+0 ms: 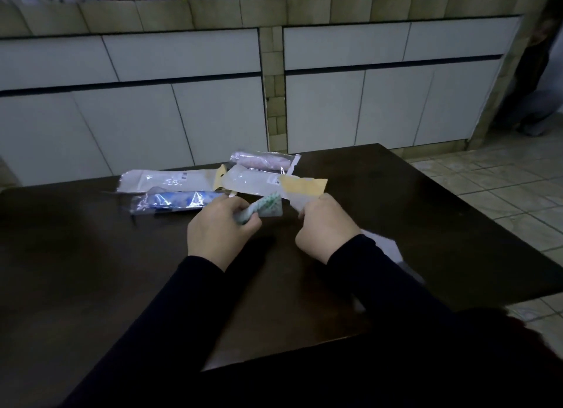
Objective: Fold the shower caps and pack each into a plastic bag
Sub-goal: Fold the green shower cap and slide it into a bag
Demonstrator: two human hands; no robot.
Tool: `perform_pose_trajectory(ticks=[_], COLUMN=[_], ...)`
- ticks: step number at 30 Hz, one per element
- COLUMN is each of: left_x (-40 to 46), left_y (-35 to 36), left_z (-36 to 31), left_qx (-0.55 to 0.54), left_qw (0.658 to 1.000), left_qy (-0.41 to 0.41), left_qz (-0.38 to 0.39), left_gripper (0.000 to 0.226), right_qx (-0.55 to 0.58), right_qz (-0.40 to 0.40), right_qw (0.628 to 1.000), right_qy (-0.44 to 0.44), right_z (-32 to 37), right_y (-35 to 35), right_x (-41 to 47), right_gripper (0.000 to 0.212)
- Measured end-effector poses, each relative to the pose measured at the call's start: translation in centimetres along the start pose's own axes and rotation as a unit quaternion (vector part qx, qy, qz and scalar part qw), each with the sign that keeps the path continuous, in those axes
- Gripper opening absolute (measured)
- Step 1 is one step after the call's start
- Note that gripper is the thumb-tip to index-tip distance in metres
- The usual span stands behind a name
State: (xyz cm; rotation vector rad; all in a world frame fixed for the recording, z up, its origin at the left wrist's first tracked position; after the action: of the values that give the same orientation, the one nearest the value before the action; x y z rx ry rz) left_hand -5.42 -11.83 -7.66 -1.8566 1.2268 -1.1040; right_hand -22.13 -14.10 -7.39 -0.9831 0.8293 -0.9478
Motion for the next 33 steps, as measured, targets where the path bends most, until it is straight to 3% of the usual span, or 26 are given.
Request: perform_pose_trajectory(ticks=[3,5,9,11,15,16,17,20,22,25,28,31,33], left_x=[-0.5,-0.9,-1.8,-2.0,-2.7,-2.8,-2.9,-3.2,-3.4,-3.5,-3.4,-3.6,-3.7], left_y=[-0.7,-1.2,-2.9,-3.5,-4.9,-5.0,-5.2,-5.9,-6.4,-7.0,-7.4,-8.3,-8.8], left_z=[1.4,2.3,4.1,5.0,7.3,7.8,8.1,9.3,9.9,10.2,10.1,8.7,7.5], left_qx=[-0.006,-0.016,-0.031,-0.030,-0.048,-0.048,-0.048,-0.049,-0.045,-0.036,-0.062,-0.103,-0.146], left_qw=[1.000,0.999,0.997,0.996,0.990,0.991,0.991,0.988,0.985,0.986,0.990,0.991,0.988], left_qy=[-0.022,-0.040,-0.050,-0.055,-0.090,-0.088,-0.087,-0.106,-0.122,-0.115,-0.079,-0.004,0.028], left_qz=[-0.008,-0.016,-0.053,-0.060,-0.093,-0.091,-0.088,-0.099,-0.113,-0.115,-0.103,-0.088,-0.049], left_gripper=[0.015,0.016,0.018,0.019,0.017,0.018,0.019,0.018,0.016,0.015,0.012,0.008,0.009], right_qx=[0.104,0.139,0.274,0.368,0.582,0.596,0.573,0.308,0.171,0.042,-0.047,-0.085,-0.055], right_qz=[0.096,0.095,0.055,0.029,0.015,0.013,0.008,-0.028,0.016,0.106,0.103,0.089,0.143], right_qw=[0.990,0.985,0.957,0.924,0.790,0.780,0.800,0.942,0.981,0.993,0.994,0.982,0.950], right_qy=[-0.023,-0.042,-0.080,-0.104,-0.194,-0.190,-0.177,-0.130,-0.086,-0.004,-0.010,-0.146,-0.274], right_z=[2.0,3.3,5.2,5.5,6.6,6.3,5.7,4.5,4.0,3.3,4.8,8.4,10.9], right_y=[1.2,1.4,0.1,-1.1,-1.8,-1.2,-0.6,0.7,2.6,5.1,5.3,5.2,6.2], right_x=[-0.2,0.1,0.7,1.2,1.3,1.3,1.3,0.9,0.9,1.4,1.9,2.1,1.4], right_gripper=[0.025,0.017,0.026,0.037,0.046,0.045,0.045,0.046,0.046,0.035,0.025,0.028,0.033])
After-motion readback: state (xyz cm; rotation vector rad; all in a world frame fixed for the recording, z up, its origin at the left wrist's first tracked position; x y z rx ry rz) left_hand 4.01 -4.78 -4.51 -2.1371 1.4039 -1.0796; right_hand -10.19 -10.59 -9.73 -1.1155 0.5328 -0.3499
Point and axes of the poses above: each hand's wrist, its own x-axis towards the middle knuckle, its own y-axis out of the palm, z = x × y, the point moved 9 cm from there along x, towards the middle knuckle, and after that the axes turned 14 degrees about z, right-handed, at the moved point
